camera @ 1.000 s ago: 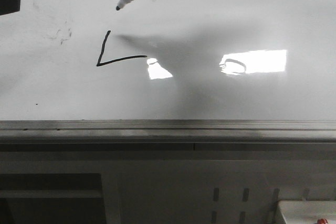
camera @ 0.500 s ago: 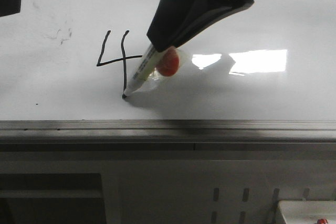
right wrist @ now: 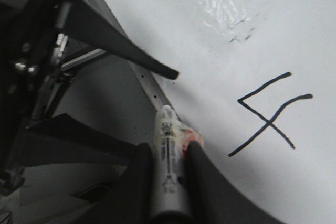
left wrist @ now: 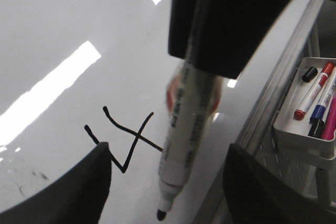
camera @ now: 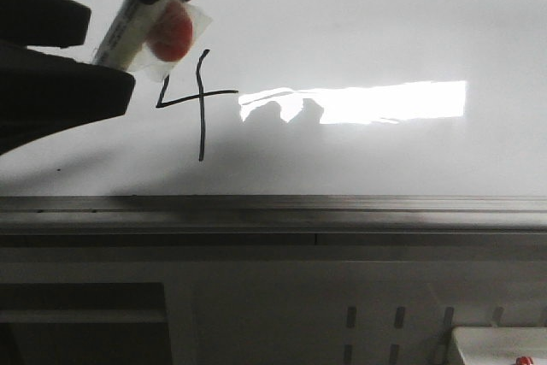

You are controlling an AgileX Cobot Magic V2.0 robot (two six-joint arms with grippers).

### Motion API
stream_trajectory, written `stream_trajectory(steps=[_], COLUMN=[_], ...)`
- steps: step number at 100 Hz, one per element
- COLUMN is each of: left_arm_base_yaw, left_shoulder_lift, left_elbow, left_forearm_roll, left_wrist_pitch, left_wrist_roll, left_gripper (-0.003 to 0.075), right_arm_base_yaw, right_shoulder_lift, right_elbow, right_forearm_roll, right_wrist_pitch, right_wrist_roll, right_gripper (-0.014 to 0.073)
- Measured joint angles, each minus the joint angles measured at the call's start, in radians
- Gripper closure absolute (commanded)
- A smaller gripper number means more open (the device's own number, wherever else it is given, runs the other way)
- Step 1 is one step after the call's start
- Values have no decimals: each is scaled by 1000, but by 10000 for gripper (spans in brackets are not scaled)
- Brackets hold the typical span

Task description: Write number 4 on whiteboard

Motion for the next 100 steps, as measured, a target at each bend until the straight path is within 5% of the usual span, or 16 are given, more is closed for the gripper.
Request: stream_trajectory(steps=[11,24,47,54,63,71,100], left_arm_base_yaw=[0,-3,-5,-5,-5,-5,-3], left_shoulder_lift=[26,36,36,36,36,36,40], left_elbow=[0,0,0,0,0,0,-2], left_forearm_roll=[-39,-37,-7,-6,-15,-65,-659], left_wrist_pitch=[-13,-22,-23,-23,-25,-17,104], left_wrist_roll=[0,0,26,25,6,-38,-167], left_gripper=[355,741,741,741,741,741,741], right_arm_base_yaw=[14,18,18,18,18,14,-40], right_shoulder_lift=[0,0,0,0,0,0,-80], right_elbow=[0,-2,-6,-6,-6,-6,-6], right_forearm_roll=[0,-1,-1,-1,-2,-19,-29], right_wrist_pitch=[13,8,0,0,-14,-12,2], right_wrist_roll=[0,0,0,0,0,0,0], right_gripper=[658,658,627,465,118,-48,17])
